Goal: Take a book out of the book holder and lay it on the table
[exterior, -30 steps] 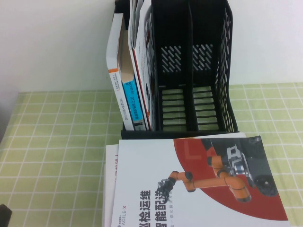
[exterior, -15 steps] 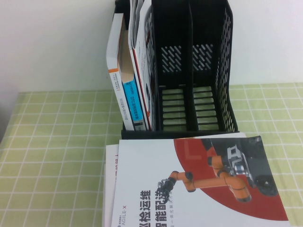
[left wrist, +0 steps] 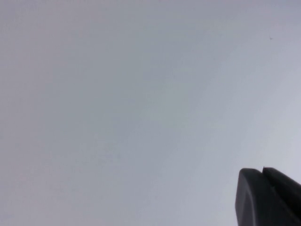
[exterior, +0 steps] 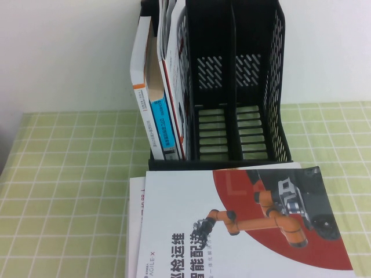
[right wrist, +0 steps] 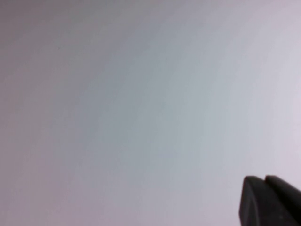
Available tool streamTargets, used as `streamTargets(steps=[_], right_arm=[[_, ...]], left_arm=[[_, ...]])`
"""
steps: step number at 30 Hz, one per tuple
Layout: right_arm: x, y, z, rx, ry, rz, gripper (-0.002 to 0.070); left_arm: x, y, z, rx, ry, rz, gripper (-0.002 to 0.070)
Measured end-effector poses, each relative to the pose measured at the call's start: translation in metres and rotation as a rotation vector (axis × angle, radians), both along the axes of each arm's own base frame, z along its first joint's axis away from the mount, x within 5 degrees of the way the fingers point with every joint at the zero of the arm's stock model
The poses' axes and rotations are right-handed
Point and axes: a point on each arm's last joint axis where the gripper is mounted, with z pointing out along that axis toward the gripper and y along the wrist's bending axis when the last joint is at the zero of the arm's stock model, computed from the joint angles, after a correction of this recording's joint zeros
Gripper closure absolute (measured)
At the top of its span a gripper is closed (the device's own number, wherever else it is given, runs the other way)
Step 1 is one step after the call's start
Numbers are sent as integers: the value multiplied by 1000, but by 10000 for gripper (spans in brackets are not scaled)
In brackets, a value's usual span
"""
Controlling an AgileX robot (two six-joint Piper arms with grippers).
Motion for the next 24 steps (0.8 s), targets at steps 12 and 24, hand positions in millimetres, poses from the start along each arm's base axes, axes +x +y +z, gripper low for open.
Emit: streamTargets(steps=[12, 24], right_arm=[[90, 0, 10, 63, 1070, 0, 678], [118, 24, -28, 271, 1223, 287, 678]], left_arm=[[71, -19, 5, 358, 694, -49, 678], [93, -25, -6, 279, 812, -132, 677]])
